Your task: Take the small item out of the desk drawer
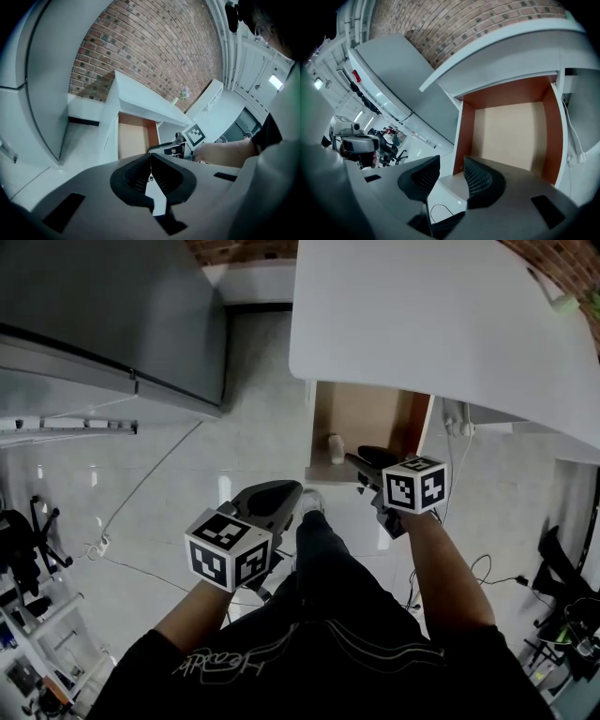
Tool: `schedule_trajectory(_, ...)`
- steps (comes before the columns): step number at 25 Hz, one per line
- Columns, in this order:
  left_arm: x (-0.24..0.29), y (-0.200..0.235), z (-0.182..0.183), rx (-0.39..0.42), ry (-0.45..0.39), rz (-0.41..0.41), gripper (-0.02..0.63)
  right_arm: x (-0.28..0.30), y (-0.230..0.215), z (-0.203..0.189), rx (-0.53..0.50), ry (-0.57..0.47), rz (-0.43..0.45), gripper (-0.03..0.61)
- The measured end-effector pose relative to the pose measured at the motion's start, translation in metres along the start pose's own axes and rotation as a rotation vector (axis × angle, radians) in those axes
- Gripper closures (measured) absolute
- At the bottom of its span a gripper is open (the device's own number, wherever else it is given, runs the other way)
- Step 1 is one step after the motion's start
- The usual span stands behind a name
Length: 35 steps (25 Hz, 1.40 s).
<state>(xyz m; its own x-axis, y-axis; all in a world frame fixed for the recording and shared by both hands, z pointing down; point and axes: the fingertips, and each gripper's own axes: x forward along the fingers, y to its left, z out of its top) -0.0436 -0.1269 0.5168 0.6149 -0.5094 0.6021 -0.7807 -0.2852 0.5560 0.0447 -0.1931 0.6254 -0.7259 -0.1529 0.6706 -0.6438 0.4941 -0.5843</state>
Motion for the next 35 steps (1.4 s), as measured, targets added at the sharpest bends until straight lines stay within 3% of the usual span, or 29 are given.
schedule_trajectory(15, 0.016, 0.046, -0.005, -0.073, -0.003, 0.059, 0.592, 0.091, -0.064, -0.045, 0.047, 0.302, -0.052, 0.371)
schedule_trajectory(22, 0.014, 0.073, -0.005, -0.122, -0.039, 0.095, 0.592, 0.119, -0.084, -0.062, 0.011, 0.451, -0.114, 0.364)
schedule_trajectory(35, 0.007, 0.096, -0.017, -0.170, -0.096, 0.141, 0.592, 0.144, -0.098, -0.083, 0.099, 0.583, -0.125, 0.368)
